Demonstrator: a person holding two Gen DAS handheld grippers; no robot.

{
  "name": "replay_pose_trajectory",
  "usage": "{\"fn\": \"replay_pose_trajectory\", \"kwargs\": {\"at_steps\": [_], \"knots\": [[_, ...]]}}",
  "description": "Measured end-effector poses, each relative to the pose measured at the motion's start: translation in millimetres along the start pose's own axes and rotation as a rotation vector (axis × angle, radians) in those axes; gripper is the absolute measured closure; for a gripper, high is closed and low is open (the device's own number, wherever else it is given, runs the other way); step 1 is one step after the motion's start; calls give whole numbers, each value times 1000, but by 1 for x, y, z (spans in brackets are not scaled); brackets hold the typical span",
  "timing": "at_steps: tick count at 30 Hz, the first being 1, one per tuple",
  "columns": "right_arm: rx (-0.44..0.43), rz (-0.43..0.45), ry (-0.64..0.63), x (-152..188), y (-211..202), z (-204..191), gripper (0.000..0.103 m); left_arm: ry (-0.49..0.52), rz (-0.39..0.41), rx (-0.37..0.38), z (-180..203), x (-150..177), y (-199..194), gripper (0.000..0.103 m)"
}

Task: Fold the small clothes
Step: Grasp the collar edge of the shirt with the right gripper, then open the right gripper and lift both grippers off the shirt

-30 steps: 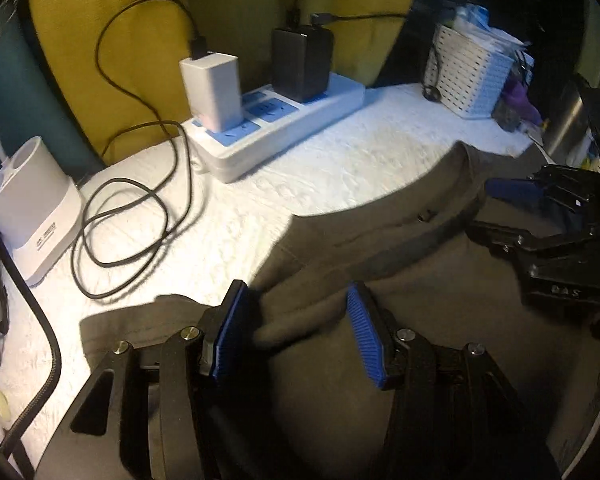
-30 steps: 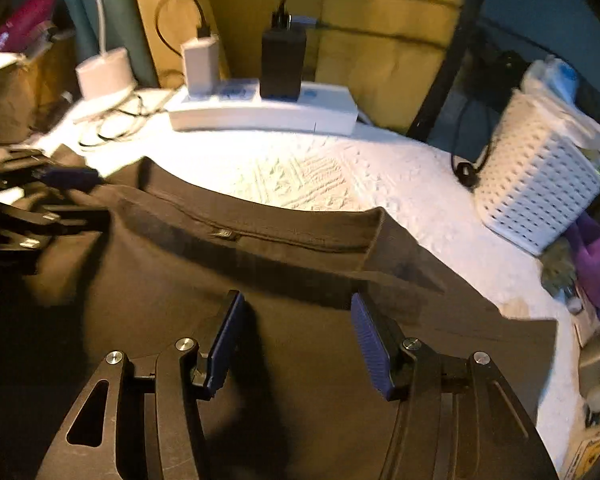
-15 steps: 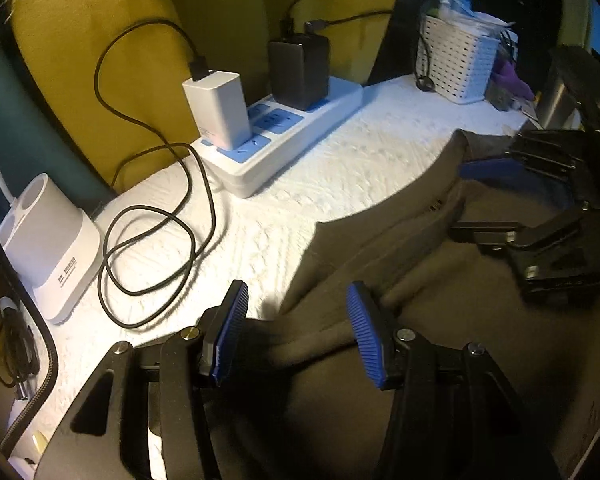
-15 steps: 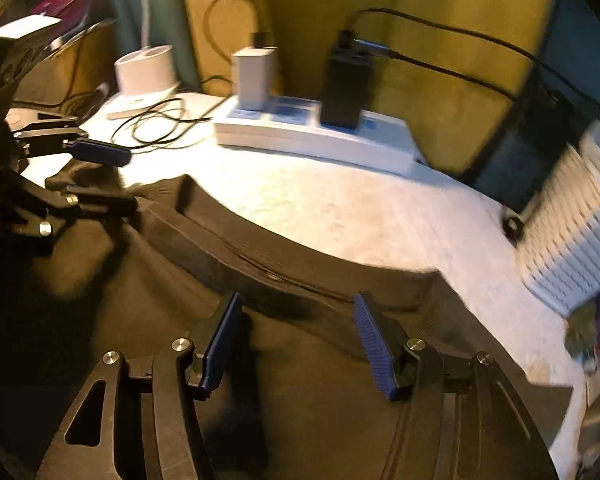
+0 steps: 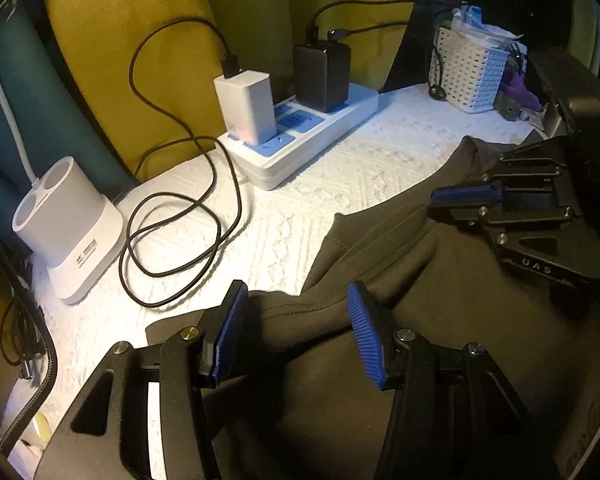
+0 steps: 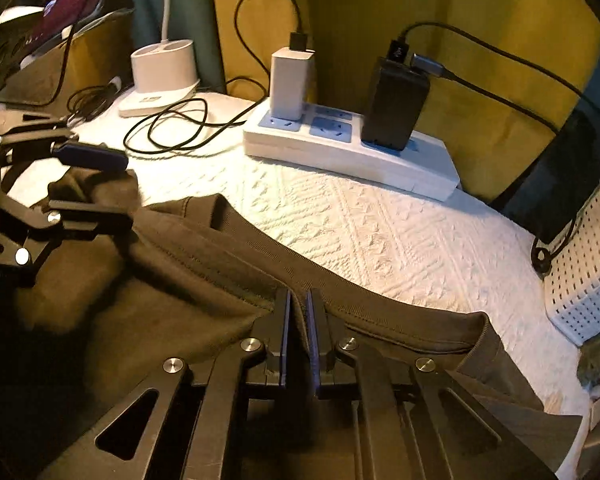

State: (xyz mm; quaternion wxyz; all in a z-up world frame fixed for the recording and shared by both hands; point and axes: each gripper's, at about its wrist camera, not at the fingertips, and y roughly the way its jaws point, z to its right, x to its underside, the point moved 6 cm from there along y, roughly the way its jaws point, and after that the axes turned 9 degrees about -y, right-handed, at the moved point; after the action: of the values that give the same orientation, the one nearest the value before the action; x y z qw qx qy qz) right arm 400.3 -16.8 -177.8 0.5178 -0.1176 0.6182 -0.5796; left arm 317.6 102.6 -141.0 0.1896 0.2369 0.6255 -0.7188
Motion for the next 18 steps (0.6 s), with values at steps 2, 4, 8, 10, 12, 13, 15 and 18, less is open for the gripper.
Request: {"fn": "replay_pose_trajectory", "kwargs": {"at_steps": [2,4,8,10,12,13,15,18], "knots": [[10,1,12,1,-1,1,95,1,-8,-13,-1,3,2,51],[24,-1,20,1,-1,1,95,10,-5,-84,-8,5,7,51],[56,-7,57,3,-2,5,75,-40,14,-136,-22,5,11,40],[104,-18,73,7,-6,12,51,-39,46,-215,-27,4,7,41],[120,-25,118,16,-13,23,40,-70,62,-206,-30,4,0,41],[114,-25,132,19,-17,25,40,-88,72,-183,-30,4,-6,41],[99,-19,159,31,-29,28,40,-103,89,-150,-30,7,-17,41],[118,-23,178,49,-45,30,40,-101,121,-128,-21,13,-39,41]]}}
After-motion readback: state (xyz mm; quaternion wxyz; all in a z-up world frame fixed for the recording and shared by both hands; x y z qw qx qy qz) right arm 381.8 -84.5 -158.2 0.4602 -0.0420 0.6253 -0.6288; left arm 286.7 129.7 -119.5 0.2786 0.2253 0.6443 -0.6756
